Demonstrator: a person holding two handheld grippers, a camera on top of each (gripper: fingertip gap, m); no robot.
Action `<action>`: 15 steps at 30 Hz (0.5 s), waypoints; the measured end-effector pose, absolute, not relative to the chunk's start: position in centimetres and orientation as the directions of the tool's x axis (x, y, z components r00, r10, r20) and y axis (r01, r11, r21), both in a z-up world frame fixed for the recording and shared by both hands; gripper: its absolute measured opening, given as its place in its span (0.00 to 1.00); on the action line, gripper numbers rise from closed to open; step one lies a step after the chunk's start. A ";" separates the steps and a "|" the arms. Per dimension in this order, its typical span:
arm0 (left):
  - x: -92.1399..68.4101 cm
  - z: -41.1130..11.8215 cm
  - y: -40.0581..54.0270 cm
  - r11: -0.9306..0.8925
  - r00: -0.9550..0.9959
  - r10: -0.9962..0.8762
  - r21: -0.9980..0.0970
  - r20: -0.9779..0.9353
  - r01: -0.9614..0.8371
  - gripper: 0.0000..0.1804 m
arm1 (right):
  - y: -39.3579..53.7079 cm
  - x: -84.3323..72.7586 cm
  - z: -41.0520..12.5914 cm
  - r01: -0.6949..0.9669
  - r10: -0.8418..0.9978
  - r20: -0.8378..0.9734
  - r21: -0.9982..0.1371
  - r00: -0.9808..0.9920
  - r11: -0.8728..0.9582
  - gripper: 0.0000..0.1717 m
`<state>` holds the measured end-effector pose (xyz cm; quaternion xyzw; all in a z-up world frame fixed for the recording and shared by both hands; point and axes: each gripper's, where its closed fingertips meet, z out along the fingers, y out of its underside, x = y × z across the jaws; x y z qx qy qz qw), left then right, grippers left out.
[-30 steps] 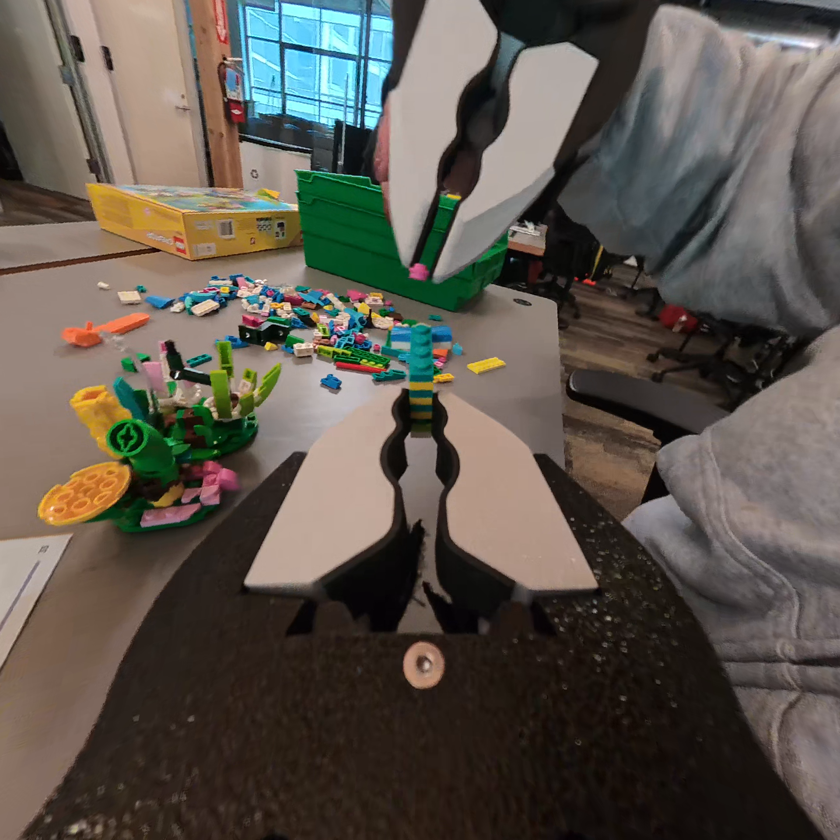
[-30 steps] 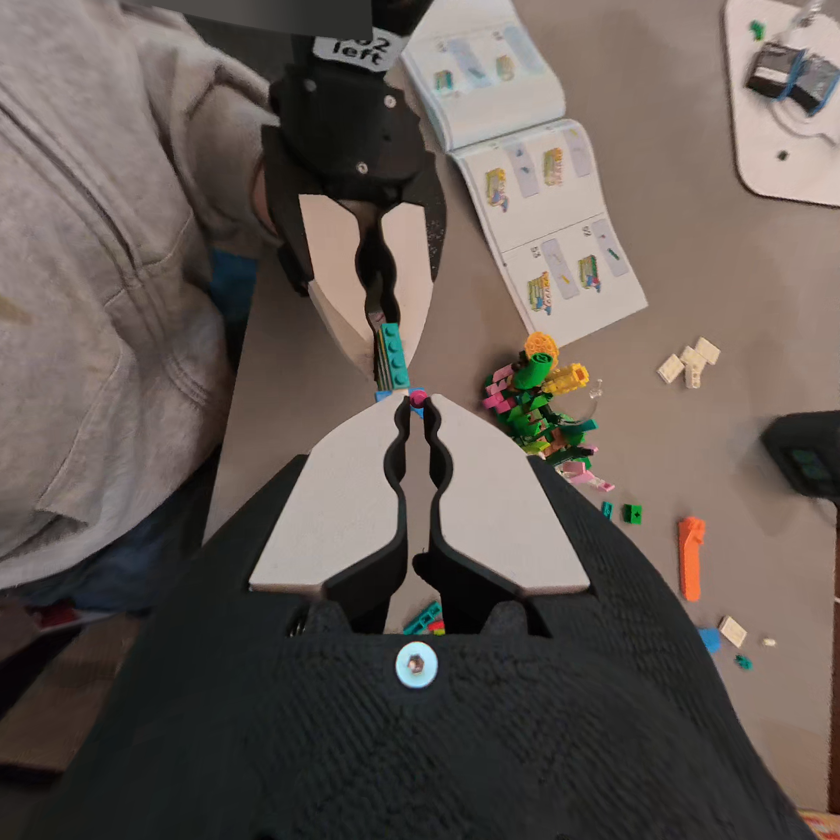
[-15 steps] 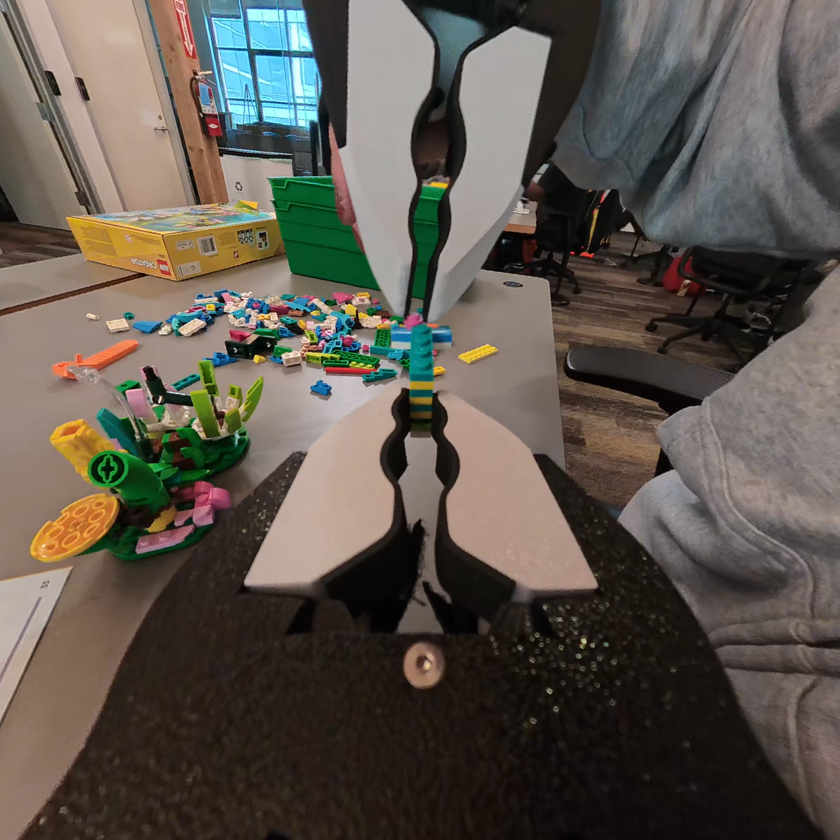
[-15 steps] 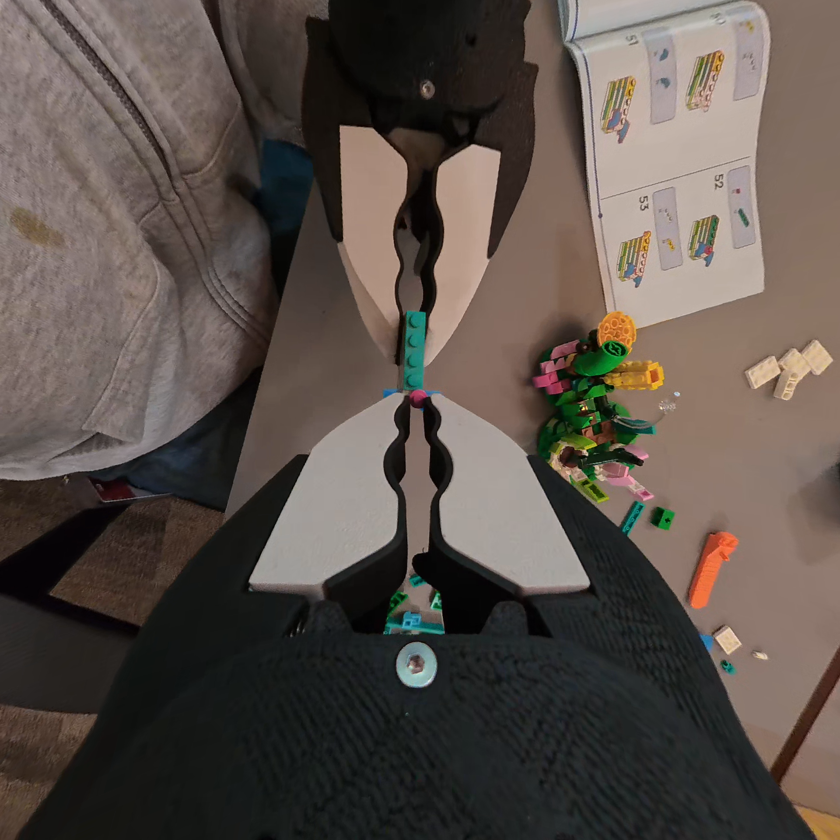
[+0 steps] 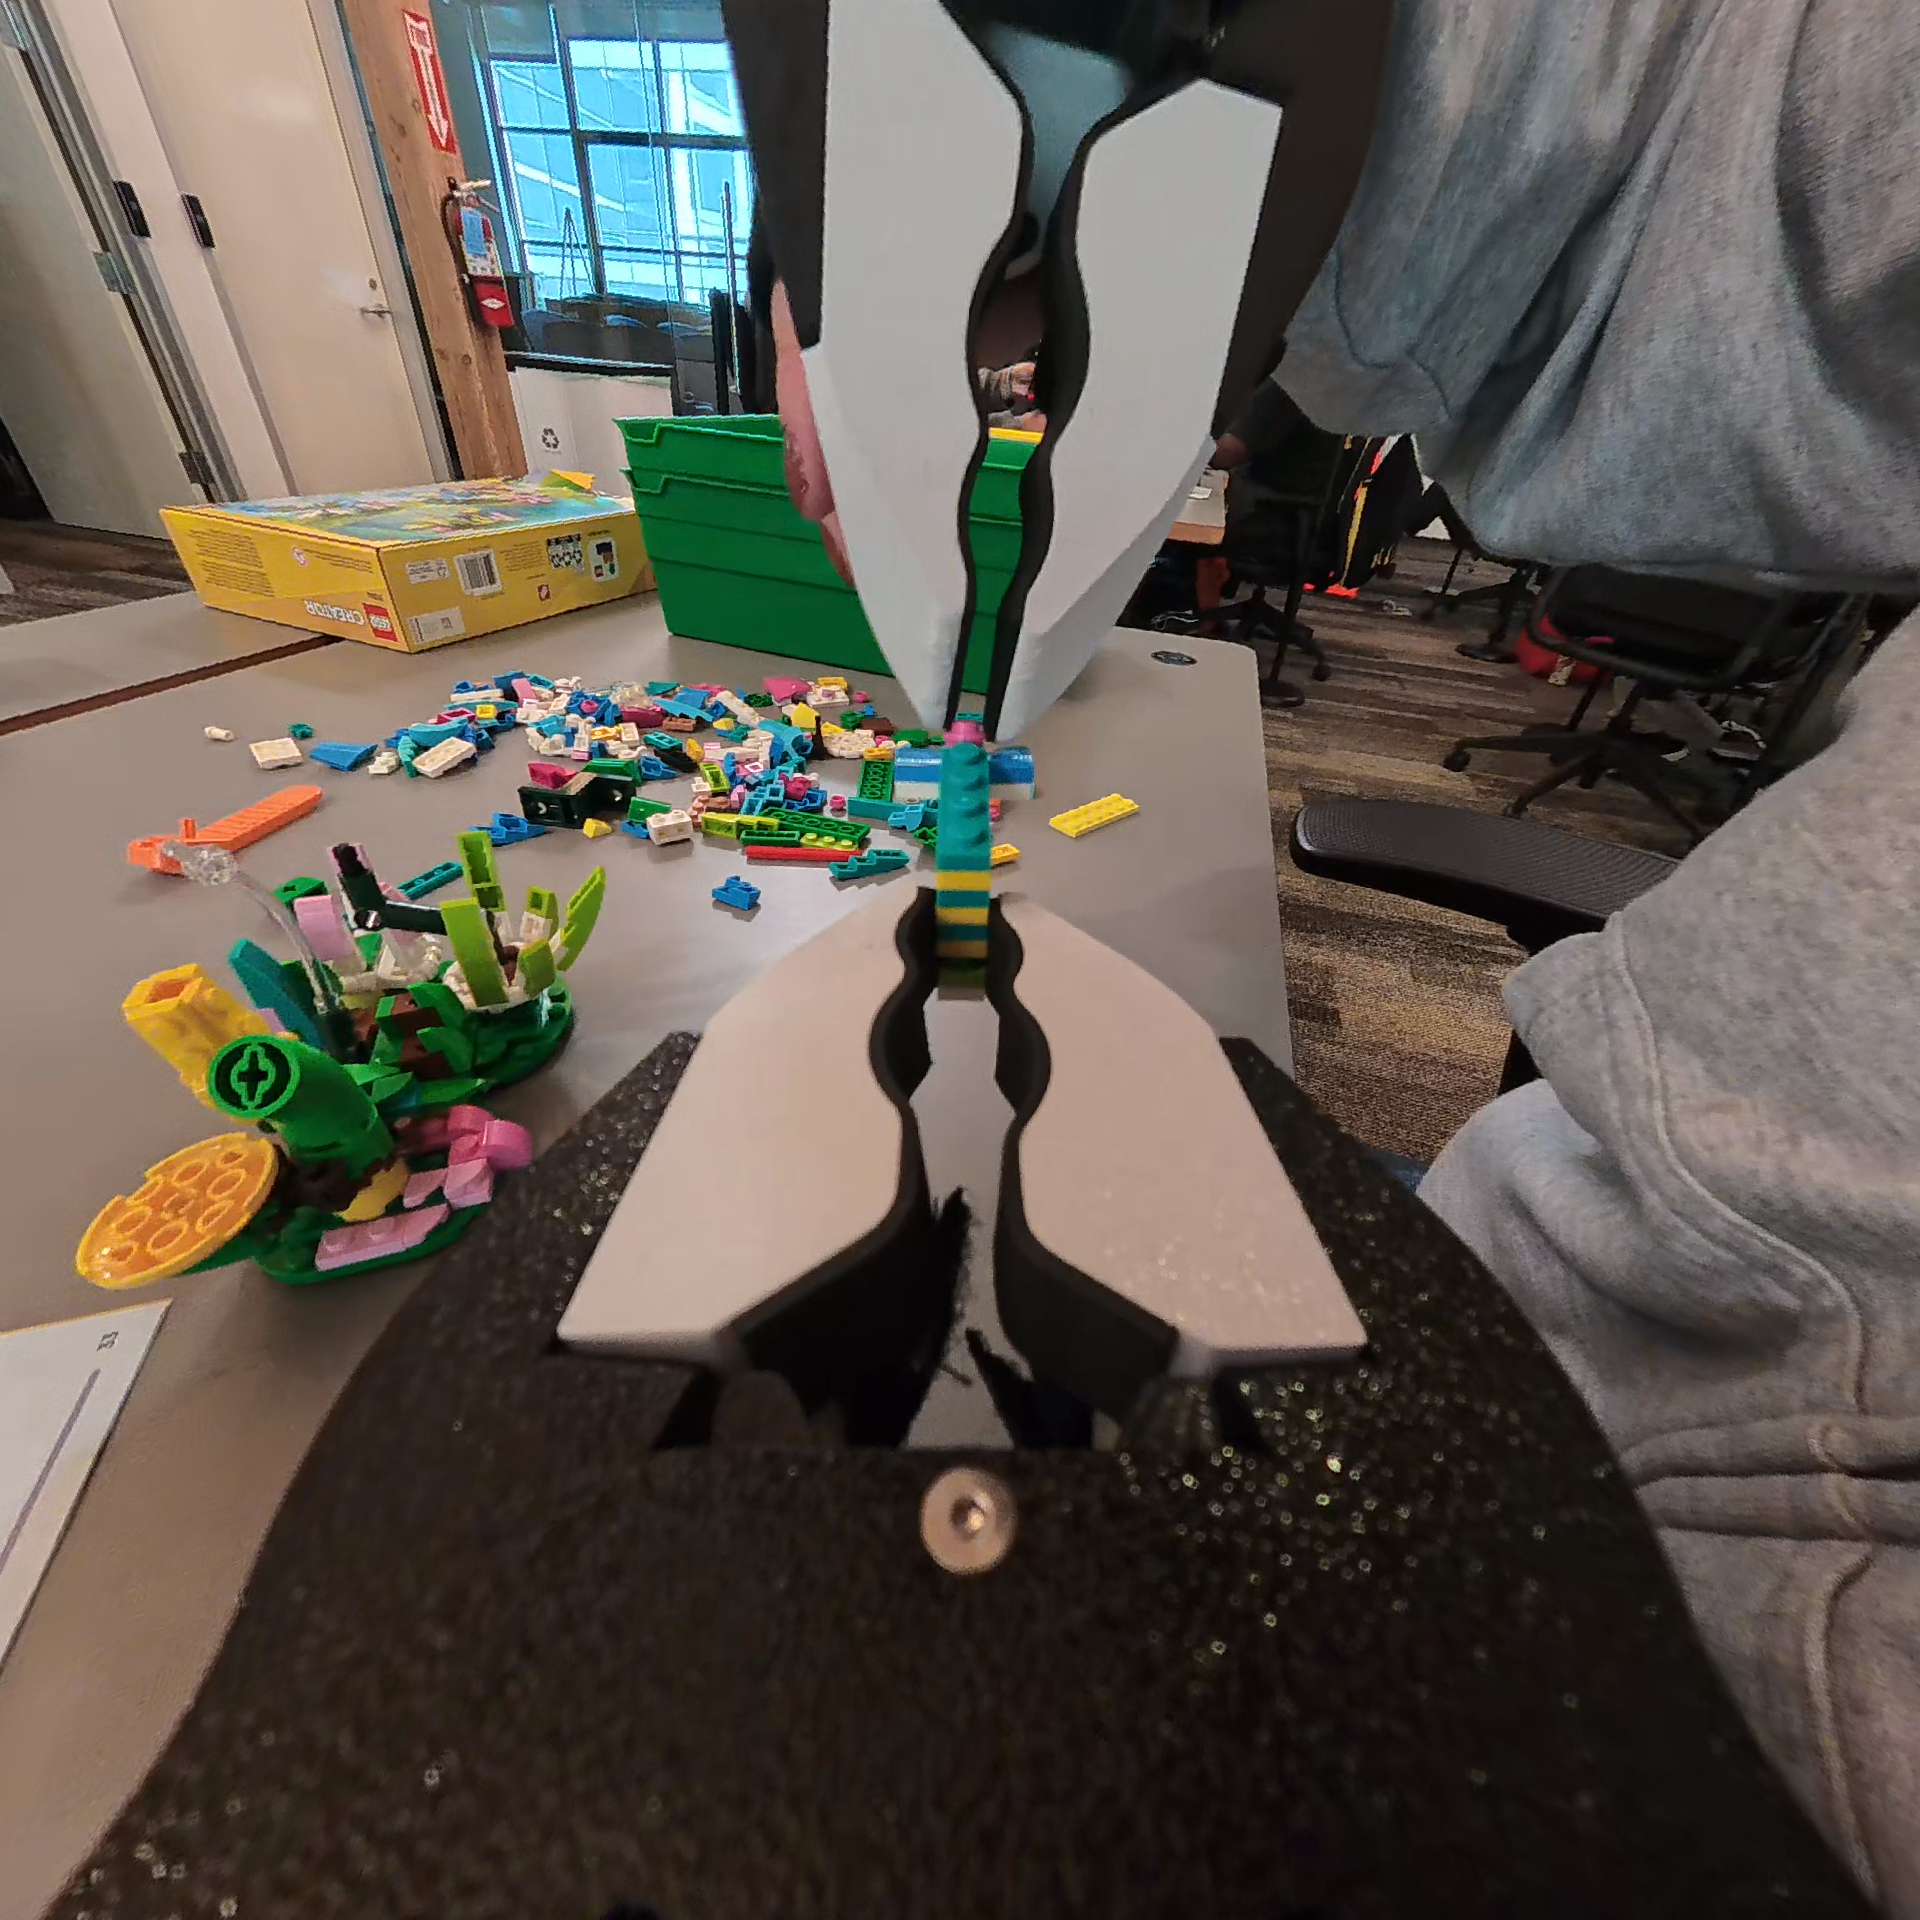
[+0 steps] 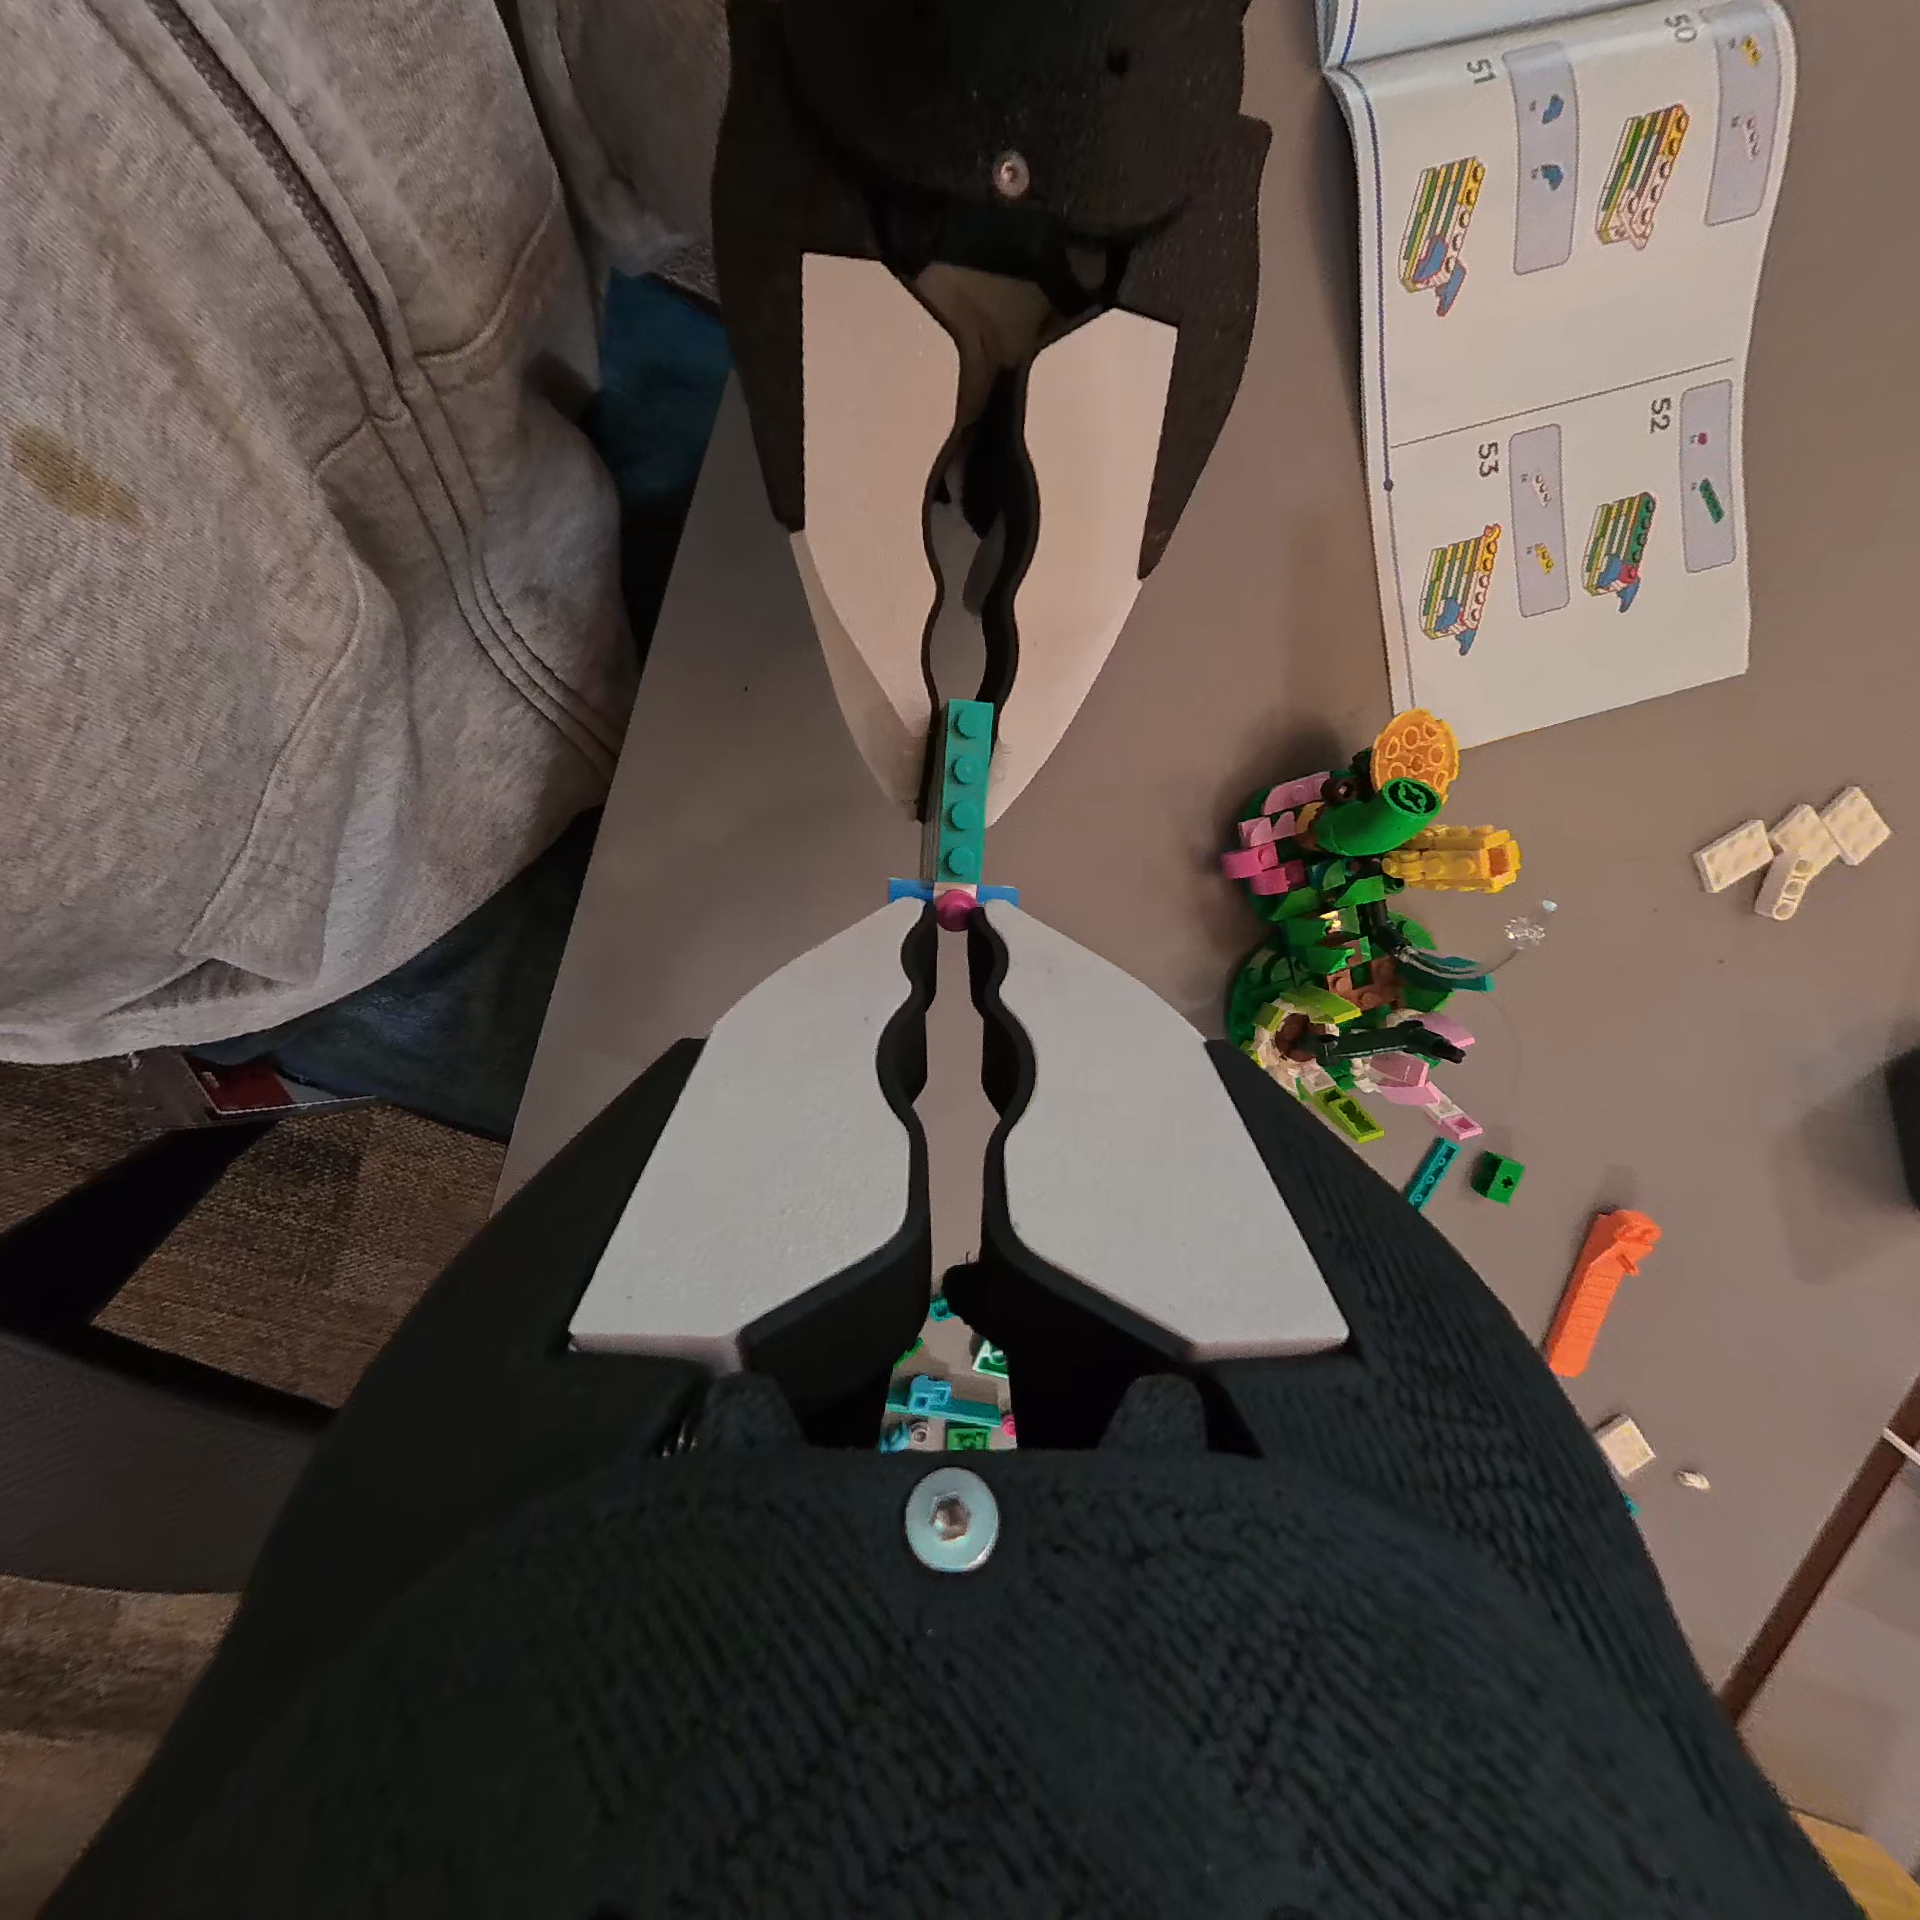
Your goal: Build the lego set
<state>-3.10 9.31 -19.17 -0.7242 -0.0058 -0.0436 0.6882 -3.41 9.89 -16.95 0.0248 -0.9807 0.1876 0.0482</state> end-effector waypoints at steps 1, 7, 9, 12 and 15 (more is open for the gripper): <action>-3.1 -19.2 9.3 -0.054 0.996 -0.052 -0.996 0.070 0.067 0.05 | 9.9 -3.4 -17.0 -0.072 -0.034 0.110 -0.362 -0.993 0.929 0.03; -2.9 -19.3 9.4 -0.063 0.997 -0.053 -0.997 0.056 0.053 0.05 | 10.0 -3.2 -17.1 -0.082 -0.046 0.115 -0.336 -0.992 0.938 0.03; -2.9 -19.3 9.4 -0.062 0.997 -0.055 -0.997 0.059 0.055 0.05 | 10.0 -3.2 -17.1 -0.084 -0.047 0.115 -0.336 -0.992 0.938 0.03; -2.9 -19.3 9.4 -0.064 0.997 -0.054 -0.996 0.057 0.054 0.05 | 10.0 -3.2 -17.1 -0.084 -0.048 0.115 -0.335 -0.992 0.939 0.03; -3.0 -19.3 9.4 -0.067 0.997 -0.050 -0.996 0.054 0.050 0.05 | 10.1 -3.2 -17.2 -0.078 -0.042 0.113 -0.334 -0.993 0.939 0.03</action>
